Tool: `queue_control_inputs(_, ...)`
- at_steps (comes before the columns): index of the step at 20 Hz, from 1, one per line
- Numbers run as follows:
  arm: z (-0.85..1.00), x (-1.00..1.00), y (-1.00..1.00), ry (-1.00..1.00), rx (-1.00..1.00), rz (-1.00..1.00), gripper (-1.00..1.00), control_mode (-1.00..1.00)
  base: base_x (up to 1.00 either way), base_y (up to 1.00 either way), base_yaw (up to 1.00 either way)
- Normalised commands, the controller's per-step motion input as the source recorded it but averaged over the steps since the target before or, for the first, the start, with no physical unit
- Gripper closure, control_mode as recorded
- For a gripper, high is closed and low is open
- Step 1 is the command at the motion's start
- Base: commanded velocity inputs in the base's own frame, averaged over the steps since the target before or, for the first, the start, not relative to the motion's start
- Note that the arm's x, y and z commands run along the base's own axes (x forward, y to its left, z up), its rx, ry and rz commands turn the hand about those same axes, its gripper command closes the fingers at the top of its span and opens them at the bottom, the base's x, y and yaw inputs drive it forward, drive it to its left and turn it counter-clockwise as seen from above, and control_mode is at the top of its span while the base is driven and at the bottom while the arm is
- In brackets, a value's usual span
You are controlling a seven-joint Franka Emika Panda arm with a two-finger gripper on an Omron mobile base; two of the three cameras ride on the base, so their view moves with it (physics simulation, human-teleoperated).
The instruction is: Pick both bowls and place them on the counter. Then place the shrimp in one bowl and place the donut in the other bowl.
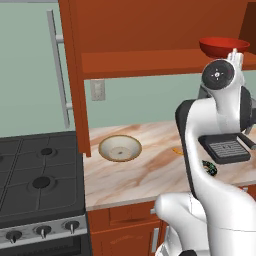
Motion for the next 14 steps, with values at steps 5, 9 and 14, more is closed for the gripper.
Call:
queue_control_inputs(5, 0.09, 0.10, -0.24, -0.11, -0.07, -0.02, -1.00, -1.00, 0.00, 0.00, 0.00)
queue_control_inputs(9, 0.00, 0.24, -0.21, -0.17, -0.01, 0.00, -1.00, -1.00, 0.00, 0.00, 0.00)
queue_control_inputs(14, 0.00, 0.33, -0.21, -0.11, 0.00, 0.03, -1.00, -1.00, 0.00, 0.00, 0.00)
